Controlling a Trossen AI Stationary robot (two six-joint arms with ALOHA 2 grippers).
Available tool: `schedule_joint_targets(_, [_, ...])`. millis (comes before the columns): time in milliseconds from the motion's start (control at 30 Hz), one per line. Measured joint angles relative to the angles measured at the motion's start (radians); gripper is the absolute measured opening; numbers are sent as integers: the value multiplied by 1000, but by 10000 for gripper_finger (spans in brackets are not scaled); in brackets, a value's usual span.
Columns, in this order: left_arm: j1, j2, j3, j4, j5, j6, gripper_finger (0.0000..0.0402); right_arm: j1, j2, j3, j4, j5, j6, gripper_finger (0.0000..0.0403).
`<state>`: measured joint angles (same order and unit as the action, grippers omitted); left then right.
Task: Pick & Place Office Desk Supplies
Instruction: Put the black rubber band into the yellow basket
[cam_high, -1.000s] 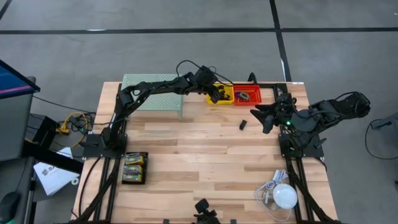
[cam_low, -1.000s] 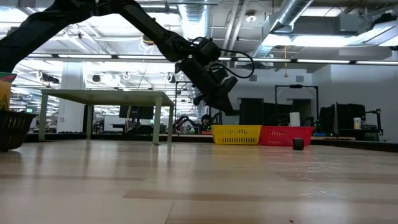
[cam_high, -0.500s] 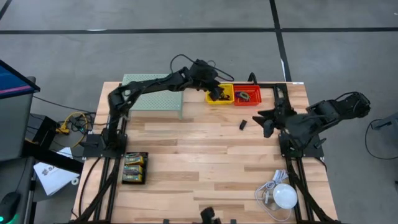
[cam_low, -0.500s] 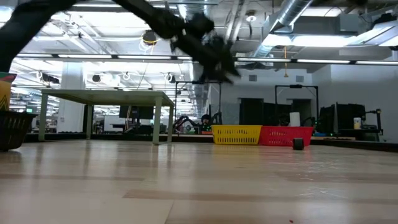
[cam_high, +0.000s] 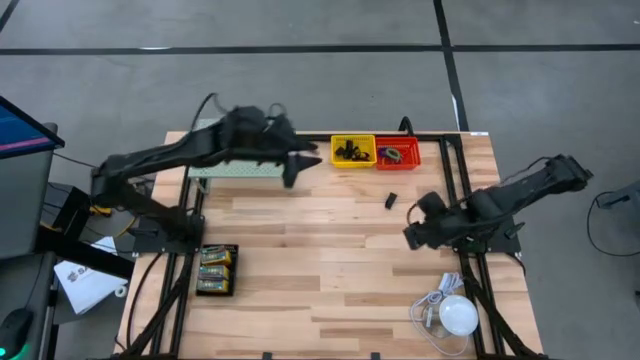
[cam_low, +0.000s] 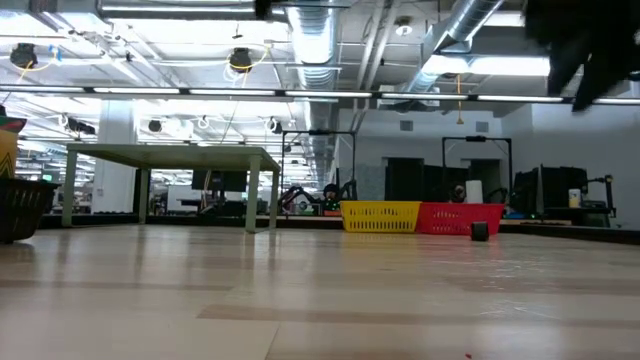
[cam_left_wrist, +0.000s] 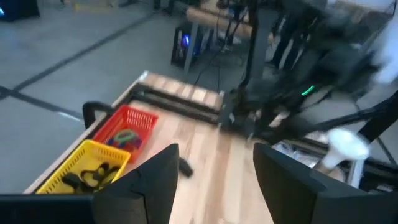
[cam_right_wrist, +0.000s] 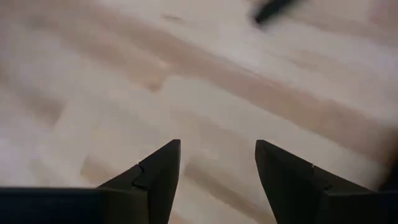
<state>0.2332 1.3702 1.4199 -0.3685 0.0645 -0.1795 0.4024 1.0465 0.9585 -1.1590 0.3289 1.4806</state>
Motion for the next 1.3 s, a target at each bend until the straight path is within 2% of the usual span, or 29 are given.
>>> schedule_joint_targets(100, [-89, -69, -45, 6, -119, -43, 194, -138, 50, -44, 7, -47, 60, 205])
schedule_joint_targets(233, [-177, -84, -66, -5, -235, -76, 184, -360, 114, -67, 78, -93, -33, 205])
schedule_joint_targets(400, [-222, -67, -67, -8, -272, -124, 178, -577, 202, -95, 312, -186, -237, 205])
schedule_joint_targets(567, [-257, -53, -67, 10, -297, -168, 173, -715, 331, -100, 306, -234, -358, 205])
schedule_joint_targets(733, [-280, -44, -67, 4, -321, -161, 169, -749, 441, -101, 312, -243, -416, 205])
schedule_joint_targets(900, [-280, -45, -67, 8, -327, -160, 164, -753, 506, -100, 413, -251, -417, 205])
schedule_joint_targets(1133, [-280, -45, -66, 9, -327, -158, 163, -738, 575, -101, 412, -249, -411, 201])
schedule_joint_targets(1233, [-280, -45, -66, 8, -327, -158, 162, -721, 579, -101, 412, -231, -413, 181])
schedule_joint_targets(1300, [-280, -45, -66, 7, -327, -158, 159, -710, 578, -100, 414, -218, -415, 149])
